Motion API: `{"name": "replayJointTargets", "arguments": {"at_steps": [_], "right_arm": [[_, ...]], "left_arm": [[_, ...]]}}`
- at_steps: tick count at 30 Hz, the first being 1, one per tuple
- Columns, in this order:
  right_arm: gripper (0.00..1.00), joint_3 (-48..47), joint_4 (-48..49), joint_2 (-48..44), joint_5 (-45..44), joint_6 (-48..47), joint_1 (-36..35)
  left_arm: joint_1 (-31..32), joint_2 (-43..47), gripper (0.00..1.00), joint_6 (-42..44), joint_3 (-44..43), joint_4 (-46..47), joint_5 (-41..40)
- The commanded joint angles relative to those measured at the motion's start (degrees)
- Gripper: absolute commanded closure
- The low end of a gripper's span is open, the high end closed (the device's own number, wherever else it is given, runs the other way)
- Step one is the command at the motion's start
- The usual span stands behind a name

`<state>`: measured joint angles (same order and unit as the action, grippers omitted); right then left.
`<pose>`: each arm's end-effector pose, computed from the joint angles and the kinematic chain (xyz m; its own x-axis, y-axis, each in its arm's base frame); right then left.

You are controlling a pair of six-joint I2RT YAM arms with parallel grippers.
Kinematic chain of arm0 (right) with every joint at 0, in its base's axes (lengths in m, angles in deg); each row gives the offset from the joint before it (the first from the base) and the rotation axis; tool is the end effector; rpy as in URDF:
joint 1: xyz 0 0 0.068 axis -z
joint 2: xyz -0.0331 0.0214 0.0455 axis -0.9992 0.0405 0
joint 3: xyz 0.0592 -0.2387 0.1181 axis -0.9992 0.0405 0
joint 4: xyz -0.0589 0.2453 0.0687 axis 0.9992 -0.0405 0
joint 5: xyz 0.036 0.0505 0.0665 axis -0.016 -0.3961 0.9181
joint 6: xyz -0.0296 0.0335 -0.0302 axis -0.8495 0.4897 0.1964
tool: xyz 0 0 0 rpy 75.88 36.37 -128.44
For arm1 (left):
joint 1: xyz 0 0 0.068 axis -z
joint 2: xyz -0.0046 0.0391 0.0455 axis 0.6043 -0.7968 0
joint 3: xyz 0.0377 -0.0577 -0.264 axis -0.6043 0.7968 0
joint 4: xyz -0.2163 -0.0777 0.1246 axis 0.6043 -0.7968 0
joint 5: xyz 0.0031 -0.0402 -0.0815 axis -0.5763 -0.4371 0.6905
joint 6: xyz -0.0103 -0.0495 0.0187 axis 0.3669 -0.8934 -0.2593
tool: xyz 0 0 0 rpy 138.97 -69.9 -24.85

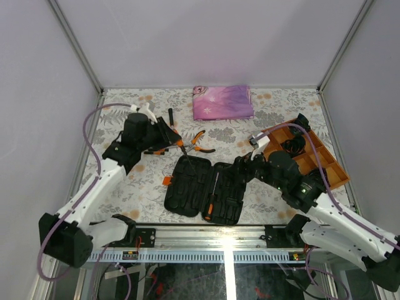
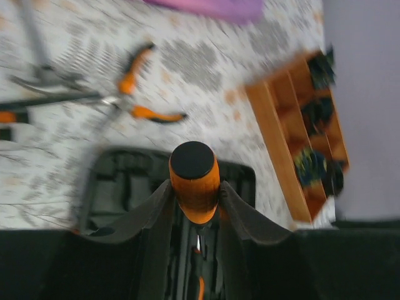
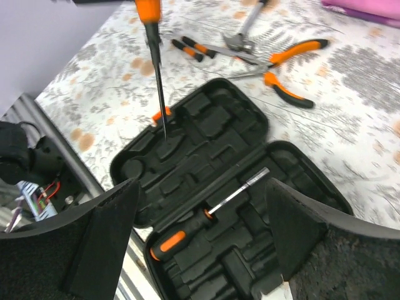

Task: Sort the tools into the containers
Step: Pick up the screwdriver from the center of the board, then place the screwdriver in the storage box.

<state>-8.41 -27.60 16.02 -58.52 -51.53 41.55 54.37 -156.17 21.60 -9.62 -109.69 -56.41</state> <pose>0.1258 0.1324 0.3056 -0.4079 0.1117 -0.9062 -0.6356 0.6777 0.3697 0.2496 -0.0852 0.3196 -0.6615 -0.3997 -0.6345 0.0963 0.7939 -0.6004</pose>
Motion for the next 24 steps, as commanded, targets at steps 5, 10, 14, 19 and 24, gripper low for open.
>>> {"name": "replayJointTargets", "arguments": {"at_steps": [5,10,14,19,24], "right_arm": [[0.15,-1.43,20.97,9.77,14.53,3.89,-0.75],[0.16,0.76,29.26,14.02,10.42,6.69,-5.90],[0.20,1.59,31.74,17.03,8.38,8.17,-8.08],[0.28,1.97,30.10,18.93,7.04,8.00,-8.28],[0.59,1.01,27.48,20.16,6.56,7.01,-8.28]], "left_arm": [[16.94,10.09,0.88,-5.40,10.38,13.97,-0.04],[22.55,8.95,0.93,-6.61,10.52,14.18,-3.16],[24.48,8.19,0.93,-7.50,10.28,14.32,-4.18],[25.27,9.32,0.94,-7.85,9.93,14.45,-4.64],[25.51,9.78,0.94,-7.67,9.94,14.35,-3.57]]}}
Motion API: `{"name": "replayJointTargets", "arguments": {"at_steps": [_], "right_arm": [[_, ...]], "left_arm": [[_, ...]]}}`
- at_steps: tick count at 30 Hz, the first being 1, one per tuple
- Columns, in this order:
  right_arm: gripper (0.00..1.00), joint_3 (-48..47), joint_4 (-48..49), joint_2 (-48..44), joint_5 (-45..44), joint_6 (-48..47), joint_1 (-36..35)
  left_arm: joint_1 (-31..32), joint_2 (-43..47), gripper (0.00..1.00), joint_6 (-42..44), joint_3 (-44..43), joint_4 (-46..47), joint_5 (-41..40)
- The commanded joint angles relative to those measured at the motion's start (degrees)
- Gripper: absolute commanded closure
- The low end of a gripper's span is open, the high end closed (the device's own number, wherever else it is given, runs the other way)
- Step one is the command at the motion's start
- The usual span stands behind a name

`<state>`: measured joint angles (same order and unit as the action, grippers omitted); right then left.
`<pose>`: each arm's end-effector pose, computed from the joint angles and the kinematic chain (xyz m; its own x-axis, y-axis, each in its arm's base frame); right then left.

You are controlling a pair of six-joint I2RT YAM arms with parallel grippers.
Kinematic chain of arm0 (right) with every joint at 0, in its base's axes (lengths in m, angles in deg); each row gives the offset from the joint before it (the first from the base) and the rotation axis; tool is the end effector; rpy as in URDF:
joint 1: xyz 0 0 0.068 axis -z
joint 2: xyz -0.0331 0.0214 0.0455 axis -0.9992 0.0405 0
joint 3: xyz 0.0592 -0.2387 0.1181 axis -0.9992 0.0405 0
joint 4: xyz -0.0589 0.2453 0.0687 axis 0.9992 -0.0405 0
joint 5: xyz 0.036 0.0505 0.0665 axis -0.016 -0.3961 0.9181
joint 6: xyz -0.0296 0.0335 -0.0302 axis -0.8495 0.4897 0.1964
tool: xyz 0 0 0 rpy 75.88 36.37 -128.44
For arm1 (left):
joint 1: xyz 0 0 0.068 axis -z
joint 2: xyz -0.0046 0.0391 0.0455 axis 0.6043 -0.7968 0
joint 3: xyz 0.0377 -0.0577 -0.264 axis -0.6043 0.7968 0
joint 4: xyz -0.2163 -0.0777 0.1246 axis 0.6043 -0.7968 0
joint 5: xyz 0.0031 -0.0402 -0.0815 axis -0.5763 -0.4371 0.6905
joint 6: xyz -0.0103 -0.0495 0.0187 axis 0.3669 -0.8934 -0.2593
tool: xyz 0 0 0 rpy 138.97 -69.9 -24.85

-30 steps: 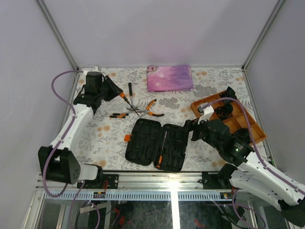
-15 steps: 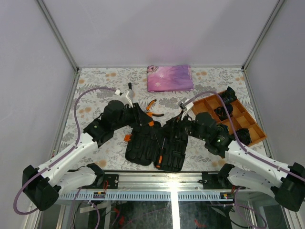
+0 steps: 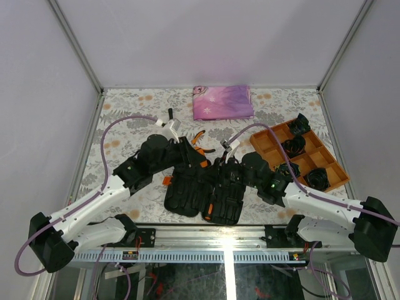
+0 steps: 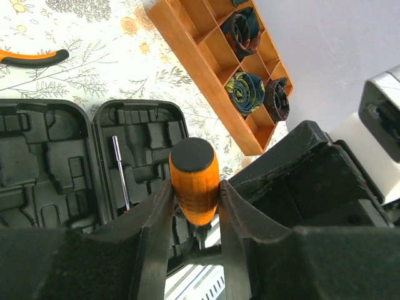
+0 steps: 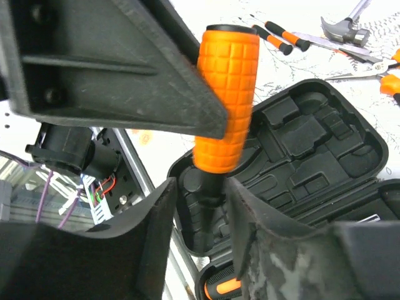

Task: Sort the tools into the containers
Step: Place the screwdriver in the storage box.

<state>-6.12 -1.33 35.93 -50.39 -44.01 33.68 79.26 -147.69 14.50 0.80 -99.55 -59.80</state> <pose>0.1426 0.2067 0.2718 -0.5090 0.1205 -0.8523 -0.7431 0.4382 0.5058 0.1717 -0.1626 0.3072 -0.7296 -0.2545 -0.6348 0.3725 0.6305 -0.6810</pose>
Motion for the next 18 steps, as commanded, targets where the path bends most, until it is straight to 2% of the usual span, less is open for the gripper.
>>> {"name": "replayJointTargets", "arguments": {"at_steps": [1,3,5,9,13,15,18], "right_arm": [[0.67,-1.69,0.64,0.25,-1.67,-0.92,-0.41],[0.81,-2.30,-0.59,-0.14,-3.01,-1.58,-0.41],[0.90,-3.23,-2.61,-0.71,-5.00,-1.95,-0.46],[0.99,-4.55,-6.34,-2.36,-10.54,-2.12,-0.45],[1.00,-4.71,-8.96,-4.78,-16.65,-2.47,-0.42],[1.00,-4.13,-9.13,-6.40,-20.38,-2.91,-0.41],[1.00,-1.96,-6.18,-9.47,-20.27,-8.92,-0.42]], "left_arm": [[0.66,1.55,0.94,-0.53,-0.32,4.22,-0.13],[0.64,2.06,0.87,-0.33,-0.30,3.84,-0.01],[0.65,2.54,0.77,-0.03,-0.69,3.18,-0.07],[0.66,3.75,0.58,1.31,-2.41,1.20,-0.12],[0.61,5.11,0.43,2.72,-4.63,-2.18,-1.29],[0.64,5.74,0.39,3.43,-5.61,-3.97,-2.04],[0.70,6.47,0.34,4.41,-6.98,-7.11,-3.45]]}}
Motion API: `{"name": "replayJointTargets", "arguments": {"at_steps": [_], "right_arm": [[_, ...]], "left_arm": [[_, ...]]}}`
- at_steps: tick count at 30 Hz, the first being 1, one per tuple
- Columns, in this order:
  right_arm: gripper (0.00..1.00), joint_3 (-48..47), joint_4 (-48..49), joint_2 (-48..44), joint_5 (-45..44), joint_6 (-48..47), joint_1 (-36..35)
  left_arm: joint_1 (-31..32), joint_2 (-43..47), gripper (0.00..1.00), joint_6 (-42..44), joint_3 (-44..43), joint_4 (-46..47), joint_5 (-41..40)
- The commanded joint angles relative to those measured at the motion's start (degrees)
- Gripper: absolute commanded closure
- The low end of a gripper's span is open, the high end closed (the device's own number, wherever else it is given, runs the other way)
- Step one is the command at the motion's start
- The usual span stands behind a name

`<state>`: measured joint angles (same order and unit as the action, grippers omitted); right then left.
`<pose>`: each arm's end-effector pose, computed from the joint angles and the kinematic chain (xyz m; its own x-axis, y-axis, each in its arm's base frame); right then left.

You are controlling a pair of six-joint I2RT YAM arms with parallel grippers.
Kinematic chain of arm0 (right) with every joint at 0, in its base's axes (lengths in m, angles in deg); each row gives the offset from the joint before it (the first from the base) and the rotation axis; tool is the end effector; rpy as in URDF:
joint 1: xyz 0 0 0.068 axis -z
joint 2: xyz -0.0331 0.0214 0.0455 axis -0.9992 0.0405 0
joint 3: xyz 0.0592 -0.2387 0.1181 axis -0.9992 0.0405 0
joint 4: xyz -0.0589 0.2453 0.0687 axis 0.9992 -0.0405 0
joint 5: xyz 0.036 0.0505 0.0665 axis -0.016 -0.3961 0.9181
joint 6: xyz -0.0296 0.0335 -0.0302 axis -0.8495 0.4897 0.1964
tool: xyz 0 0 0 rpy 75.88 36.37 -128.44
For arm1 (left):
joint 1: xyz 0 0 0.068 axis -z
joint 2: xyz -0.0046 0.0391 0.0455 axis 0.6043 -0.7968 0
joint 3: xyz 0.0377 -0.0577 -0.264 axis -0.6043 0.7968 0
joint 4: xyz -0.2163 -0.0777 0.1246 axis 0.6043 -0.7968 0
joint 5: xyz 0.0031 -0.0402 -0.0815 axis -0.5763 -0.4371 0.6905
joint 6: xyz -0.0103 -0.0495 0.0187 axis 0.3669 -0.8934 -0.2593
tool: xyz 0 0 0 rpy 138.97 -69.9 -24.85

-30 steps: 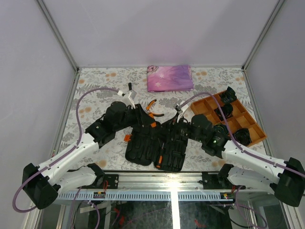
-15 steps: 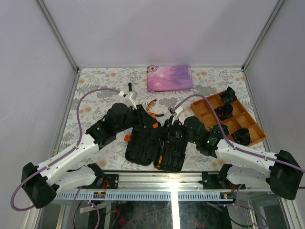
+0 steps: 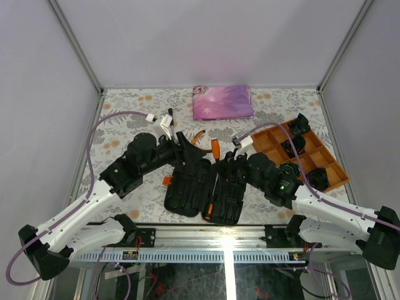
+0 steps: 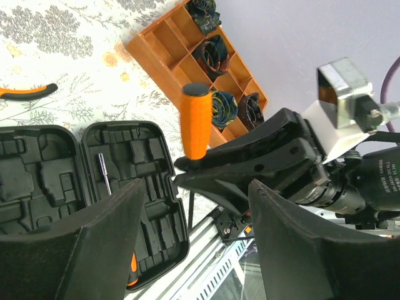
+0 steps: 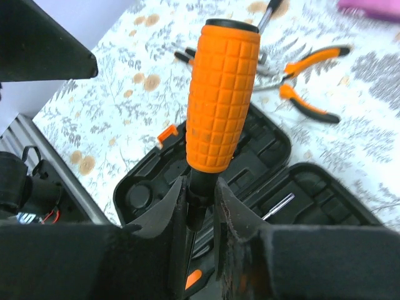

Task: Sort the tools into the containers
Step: Place the screwdriver in the storage box.

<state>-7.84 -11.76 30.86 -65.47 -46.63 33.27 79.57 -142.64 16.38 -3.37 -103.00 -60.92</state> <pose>0.1397 0.1896 0.2826 -0.4441 0.1489 -0.8835 -0.6257 0.6543 0.4248 0.1563 -0.1493 0.3449 -0.6603 -0.2853 -0.6947 0.4404 0.6022 -0.6659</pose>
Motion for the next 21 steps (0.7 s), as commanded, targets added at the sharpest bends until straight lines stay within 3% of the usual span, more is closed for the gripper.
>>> {"name": "replayJointTargets", "arguments": {"at_steps": [1,7,13,17,21], "right_arm": [[1.00,0.59,5.40,-5.47,-4.35,-8.37,0.00],[1.00,5.71,10.59,-12.88,4.32,-29.64,-0.02],[1.00,9.64,9.08,-19.18,22.44,-53.91,-0.04],[1.00,6.94,-0.49,-18.60,28.50,-66.55,-0.02],[1.00,2.74,-12.04,-14.86,28.61,-76.62,-0.06]], "left_arm": [[0.41,1.50,0.33,2.90,-3.23,-4.63,-2.68],[0.35,3.09,0.23,4.03,-4.46,-7.72,-3.48],[0.35,3.45,0.20,6.42,-5.44,-8.64,-0.69],[0.33,3.21,0.17,8.98,-5.91,-8.92,1.66],[0.40,2.46,0.13,10.77,-5.88,-9.02,4.62]]}}
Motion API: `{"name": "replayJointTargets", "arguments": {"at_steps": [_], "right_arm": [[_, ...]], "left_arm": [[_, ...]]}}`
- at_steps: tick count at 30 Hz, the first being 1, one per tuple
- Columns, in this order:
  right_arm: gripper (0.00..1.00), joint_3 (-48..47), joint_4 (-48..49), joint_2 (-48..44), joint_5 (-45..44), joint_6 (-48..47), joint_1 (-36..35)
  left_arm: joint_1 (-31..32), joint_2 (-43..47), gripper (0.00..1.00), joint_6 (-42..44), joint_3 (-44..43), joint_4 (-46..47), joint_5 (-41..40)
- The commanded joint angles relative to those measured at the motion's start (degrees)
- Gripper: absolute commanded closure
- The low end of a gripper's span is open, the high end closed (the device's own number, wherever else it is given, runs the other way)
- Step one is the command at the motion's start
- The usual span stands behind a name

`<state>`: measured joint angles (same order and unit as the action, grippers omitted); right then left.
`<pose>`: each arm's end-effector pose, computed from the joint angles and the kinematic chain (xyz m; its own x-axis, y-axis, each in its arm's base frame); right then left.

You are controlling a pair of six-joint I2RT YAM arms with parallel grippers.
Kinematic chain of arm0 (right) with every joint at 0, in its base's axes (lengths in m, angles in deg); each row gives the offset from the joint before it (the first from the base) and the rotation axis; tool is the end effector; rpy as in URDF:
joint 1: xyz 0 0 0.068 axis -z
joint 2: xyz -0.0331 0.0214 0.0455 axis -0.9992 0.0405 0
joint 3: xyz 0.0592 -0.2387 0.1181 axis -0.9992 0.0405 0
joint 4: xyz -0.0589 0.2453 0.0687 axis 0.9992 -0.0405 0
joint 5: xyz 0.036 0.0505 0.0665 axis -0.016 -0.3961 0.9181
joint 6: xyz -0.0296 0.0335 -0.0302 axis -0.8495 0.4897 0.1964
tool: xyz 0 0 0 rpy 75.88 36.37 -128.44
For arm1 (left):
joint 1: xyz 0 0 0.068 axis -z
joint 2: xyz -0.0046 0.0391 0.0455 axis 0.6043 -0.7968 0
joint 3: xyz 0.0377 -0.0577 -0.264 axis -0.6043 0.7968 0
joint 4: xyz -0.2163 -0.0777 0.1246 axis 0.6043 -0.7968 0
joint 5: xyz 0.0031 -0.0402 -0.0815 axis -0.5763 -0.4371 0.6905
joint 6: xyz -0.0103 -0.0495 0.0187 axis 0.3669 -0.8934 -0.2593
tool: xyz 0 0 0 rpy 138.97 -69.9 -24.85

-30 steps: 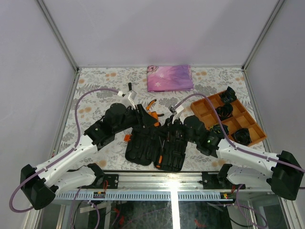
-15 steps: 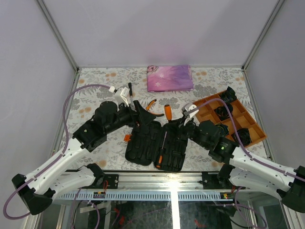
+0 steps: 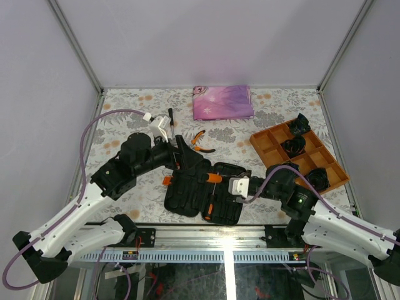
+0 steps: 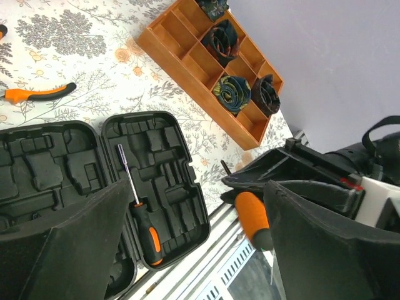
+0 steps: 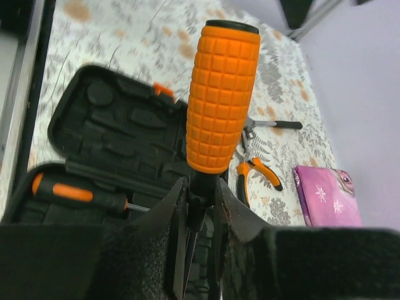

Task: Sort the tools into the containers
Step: Place the screwdriver in the storage box.

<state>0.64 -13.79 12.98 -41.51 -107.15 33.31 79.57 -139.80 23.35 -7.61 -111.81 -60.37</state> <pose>0.0933 0.1497 0.2836 0.4979 -0.2094 -0.8416 -0.8179 0.2092 -0.5360 0.1419 -0.1366 0.3639 -0.6223 -0.1905 -0.7592 0.5091 0.6382 -0.5775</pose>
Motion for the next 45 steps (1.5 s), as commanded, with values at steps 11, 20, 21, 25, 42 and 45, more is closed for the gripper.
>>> {"name": "replayJointTargets", "arguments": {"at_steps": [11,20,21,25,42,45], "right_arm": [[1.00,-11.92,-24.30,9.14,0.05,-32.81,-0.05],[1.00,-13.93,-26.75,12.49,-2.26,-39.50,-0.04],[1.00,-14.28,-26.78,12.68,-2.12,-40.04,-0.05],[1.00,-15.64,-27.43,13.83,-0.24,-42.99,-0.05],[0.93,-16.75,-27.92,15.00,2.24,-43.86,-0.04],[0.85,-16.79,-27.74,14.33,2.39,-43.01,-0.05]], "left_arm": [[2.69,-2.84,0.07,6.60,0.61,-0.33,6.39],[5.22,-5.84,0.09,8.33,4.30,2.48,9.99],[5.57,-6.25,0.09,8.60,4.65,2.77,10.67],[7.70,-8.54,0.09,9.90,5.26,3.04,12.28],[12.17,-15.82,0.77,11.71,4.56,4.27,12.61],[12.11,-15.56,0.94,11.86,4.59,3.57,10.95]]}}
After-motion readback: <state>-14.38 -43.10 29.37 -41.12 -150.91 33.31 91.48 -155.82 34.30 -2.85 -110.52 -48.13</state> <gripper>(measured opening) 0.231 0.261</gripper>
